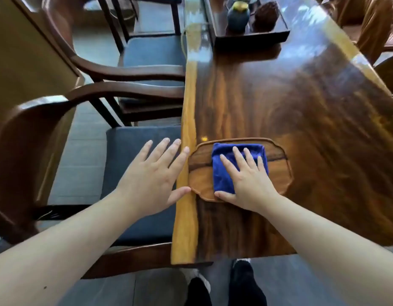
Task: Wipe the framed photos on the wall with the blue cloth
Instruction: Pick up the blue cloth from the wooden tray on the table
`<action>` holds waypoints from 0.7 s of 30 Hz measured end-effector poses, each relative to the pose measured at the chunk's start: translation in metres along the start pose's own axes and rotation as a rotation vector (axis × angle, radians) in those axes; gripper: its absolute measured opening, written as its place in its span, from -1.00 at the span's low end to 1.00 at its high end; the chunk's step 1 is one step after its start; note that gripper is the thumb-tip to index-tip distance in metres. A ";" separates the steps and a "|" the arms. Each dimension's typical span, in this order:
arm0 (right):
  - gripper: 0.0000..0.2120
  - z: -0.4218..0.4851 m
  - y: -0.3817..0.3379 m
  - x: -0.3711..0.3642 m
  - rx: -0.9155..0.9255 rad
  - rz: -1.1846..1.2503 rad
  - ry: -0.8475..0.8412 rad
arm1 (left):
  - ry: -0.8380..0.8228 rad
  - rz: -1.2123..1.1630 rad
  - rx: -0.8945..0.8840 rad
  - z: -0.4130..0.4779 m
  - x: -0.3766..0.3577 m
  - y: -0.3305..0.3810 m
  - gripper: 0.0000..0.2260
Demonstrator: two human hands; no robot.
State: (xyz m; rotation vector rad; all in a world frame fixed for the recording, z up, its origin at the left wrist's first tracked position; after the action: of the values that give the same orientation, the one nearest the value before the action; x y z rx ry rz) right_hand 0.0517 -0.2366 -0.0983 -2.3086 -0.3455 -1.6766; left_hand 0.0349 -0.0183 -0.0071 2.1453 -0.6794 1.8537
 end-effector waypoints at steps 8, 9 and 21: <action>-0.04 0.009 0.003 -0.025 -0.059 -0.061 0.011 | -0.019 -0.011 -0.041 0.004 -0.024 -0.001 -0.27; -0.08 0.010 0.003 -0.025 -0.061 -0.068 0.029 | -0.020 -0.013 -0.044 0.005 -0.026 -0.001 -0.27; -0.44 0.014 0.005 -0.015 0.009 -0.036 0.040 | -0.053 -0.066 -0.042 0.010 -0.035 0.006 -0.28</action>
State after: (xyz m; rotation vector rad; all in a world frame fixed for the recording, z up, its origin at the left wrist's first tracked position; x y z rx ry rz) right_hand 0.0613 -0.2368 -0.1176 -2.2720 -0.3884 -1.7316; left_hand 0.0374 -0.0213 -0.0441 2.1705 -0.6443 1.7394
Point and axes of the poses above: each hand's wrist, its own z-axis towards the middle knuckle, its own x-axis out of the back of the hand, y = z × x, the point moved 4 cm from there along z, towards the middle knuckle, and after that the axes turned 2 degrees about -z, right-handed, at the moved point
